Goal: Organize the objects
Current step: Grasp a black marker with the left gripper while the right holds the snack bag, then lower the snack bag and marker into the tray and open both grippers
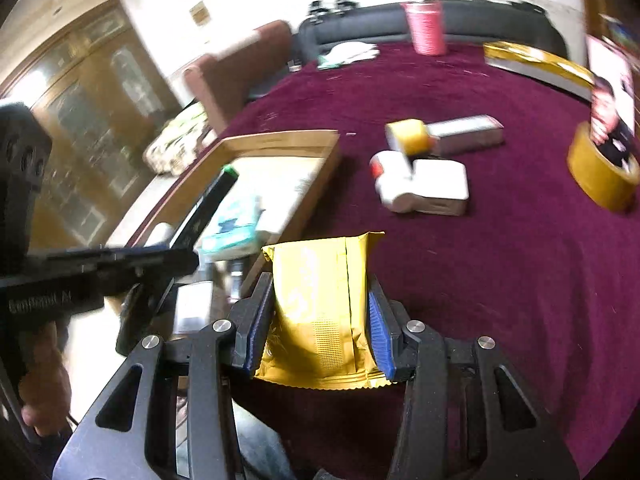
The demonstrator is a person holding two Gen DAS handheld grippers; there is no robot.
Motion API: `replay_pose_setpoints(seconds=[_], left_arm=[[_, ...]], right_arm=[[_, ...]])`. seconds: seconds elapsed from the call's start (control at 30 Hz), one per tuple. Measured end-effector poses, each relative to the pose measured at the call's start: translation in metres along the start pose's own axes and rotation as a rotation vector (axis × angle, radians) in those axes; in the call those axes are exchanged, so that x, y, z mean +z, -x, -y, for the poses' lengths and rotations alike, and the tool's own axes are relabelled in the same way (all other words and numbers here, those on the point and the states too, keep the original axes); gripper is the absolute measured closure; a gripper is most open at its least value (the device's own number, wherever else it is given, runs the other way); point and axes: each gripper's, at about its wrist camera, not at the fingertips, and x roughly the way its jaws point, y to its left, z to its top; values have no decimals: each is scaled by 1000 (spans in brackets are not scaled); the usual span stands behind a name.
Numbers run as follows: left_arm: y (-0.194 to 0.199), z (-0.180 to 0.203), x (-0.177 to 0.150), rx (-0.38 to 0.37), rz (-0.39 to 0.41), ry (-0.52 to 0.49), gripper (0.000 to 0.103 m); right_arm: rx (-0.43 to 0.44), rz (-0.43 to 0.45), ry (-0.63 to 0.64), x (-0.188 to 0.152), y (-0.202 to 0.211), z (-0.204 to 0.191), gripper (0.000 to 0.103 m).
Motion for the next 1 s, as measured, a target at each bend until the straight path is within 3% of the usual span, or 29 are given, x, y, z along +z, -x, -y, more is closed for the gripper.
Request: replay_pose_setpoints(seconds=[0.33,0.63,1.0], left_arm=[[14,-76,37,97,56,82,90],[-32,-133,65,133,-15,122,90],[-66,-146,80,142,-90,95,90]], right_arm=[[30,-34,92,30,-29,-38,59],[10,-63,103,62,-66,-39,59],[20,-87,124,107,-115,-51,59]])
